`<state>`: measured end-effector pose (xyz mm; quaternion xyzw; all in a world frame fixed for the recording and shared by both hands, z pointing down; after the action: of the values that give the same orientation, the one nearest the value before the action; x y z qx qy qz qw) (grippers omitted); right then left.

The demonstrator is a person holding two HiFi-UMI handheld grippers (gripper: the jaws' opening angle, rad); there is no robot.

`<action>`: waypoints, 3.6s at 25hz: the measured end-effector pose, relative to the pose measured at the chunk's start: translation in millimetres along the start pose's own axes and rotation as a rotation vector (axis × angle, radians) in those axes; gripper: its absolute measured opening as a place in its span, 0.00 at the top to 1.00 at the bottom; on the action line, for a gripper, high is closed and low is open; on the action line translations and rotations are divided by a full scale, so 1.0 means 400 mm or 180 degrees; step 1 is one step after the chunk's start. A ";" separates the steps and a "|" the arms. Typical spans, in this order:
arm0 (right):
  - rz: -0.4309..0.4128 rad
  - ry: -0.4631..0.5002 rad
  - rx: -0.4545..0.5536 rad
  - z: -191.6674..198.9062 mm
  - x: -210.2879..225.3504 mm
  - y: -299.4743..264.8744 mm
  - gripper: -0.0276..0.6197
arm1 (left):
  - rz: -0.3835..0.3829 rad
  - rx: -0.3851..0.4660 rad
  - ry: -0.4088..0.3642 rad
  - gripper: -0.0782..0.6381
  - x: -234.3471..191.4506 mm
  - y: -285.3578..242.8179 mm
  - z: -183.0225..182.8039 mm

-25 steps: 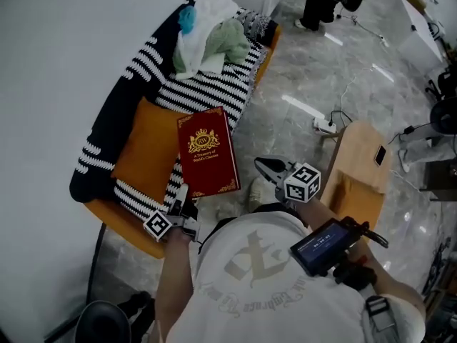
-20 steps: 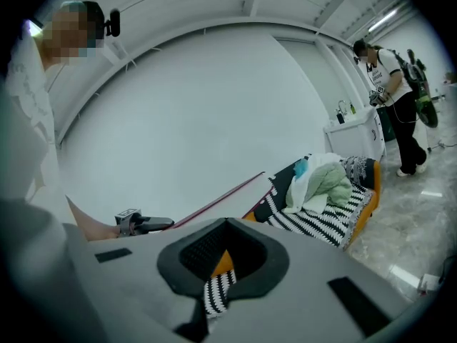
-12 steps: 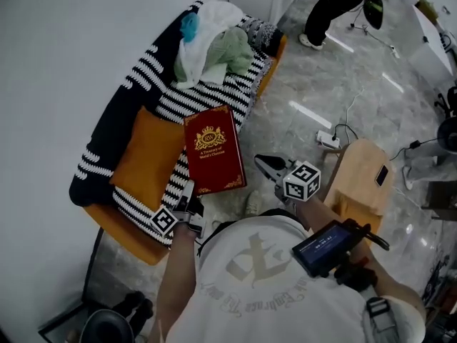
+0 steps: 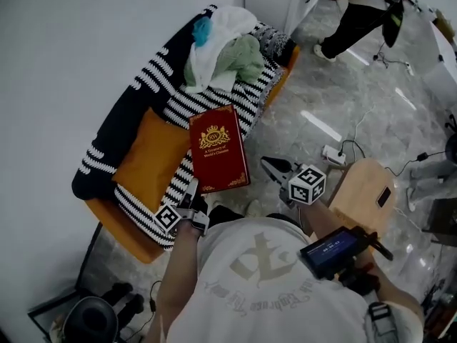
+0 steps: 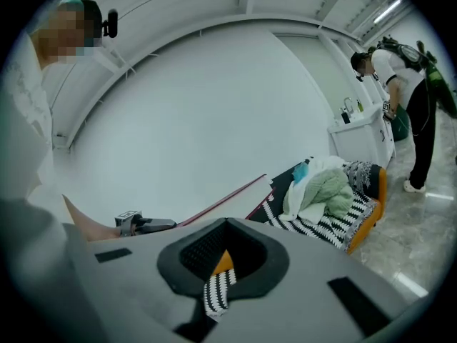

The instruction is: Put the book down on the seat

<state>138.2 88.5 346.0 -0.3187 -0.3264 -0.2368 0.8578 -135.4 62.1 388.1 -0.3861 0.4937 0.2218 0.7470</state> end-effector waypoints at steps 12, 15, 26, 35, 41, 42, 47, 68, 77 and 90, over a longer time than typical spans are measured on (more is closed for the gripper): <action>0.0009 0.0023 -0.0037 0.029 0.032 0.016 0.94 | 0.0016 0.0118 -0.0022 0.67 -0.035 -0.016 0.009; 0.0022 0.0078 0.0002 0.027 0.049 0.028 0.94 | 0.0035 0.0146 -0.0020 0.67 -0.050 -0.020 0.015; 0.0009 0.0215 0.0055 0.033 0.100 0.043 0.94 | 0.0030 0.0295 -0.0111 0.67 -0.100 -0.037 0.035; -0.0051 0.0351 0.0047 0.013 0.084 0.031 0.94 | -0.0003 0.0334 -0.0289 0.67 -0.100 -0.039 0.027; -0.0102 0.0426 -0.0038 -0.028 0.061 -0.020 0.94 | -0.0130 0.0367 -0.0242 0.67 -0.124 -0.035 -0.001; -0.0110 0.0423 -0.0057 -0.037 0.053 -0.025 0.94 | -0.0159 0.0379 -0.0217 0.67 -0.121 -0.027 -0.006; -0.0158 0.0454 -0.0130 -0.051 0.043 -0.044 0.94 | -0.0226 0.0384 -0.0224 0.67 -0.116 -0.011 -0.020; 0.0185 0.0494 0.0039 -0.075 -0.031 0.034 0.94 | 0.0013 -0.0036 -0.0286 0.67 -0.087 -0.022 -0.016; -0.0010 0.0399 -0.0141 -0.069 0.009 -0.016 0.94 | -0.0190 0.0195 -0.0177 0.67 -0.105 -0.040 0.017; -0.0298 0.0406 -0.0628 -0.076 0.124 -0.088 0.94 | -0.0612 0.0576 0.0037 0.67 -0.136 -0.092 0.076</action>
<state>162.3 33.1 377.1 -0.3703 -0.2608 -0.3274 0.8293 -114.5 66.7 457.2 -0.3640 0.4767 0.1014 0.7937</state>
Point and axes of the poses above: the fingertips, and each gripper's own axes: y backward along the fingers, x to its right, z out of its underside, the point moved 3 cm from there along y, backward along the fingers, and after that the axes turned 12 degrees about -y, right-handed, at the moved point
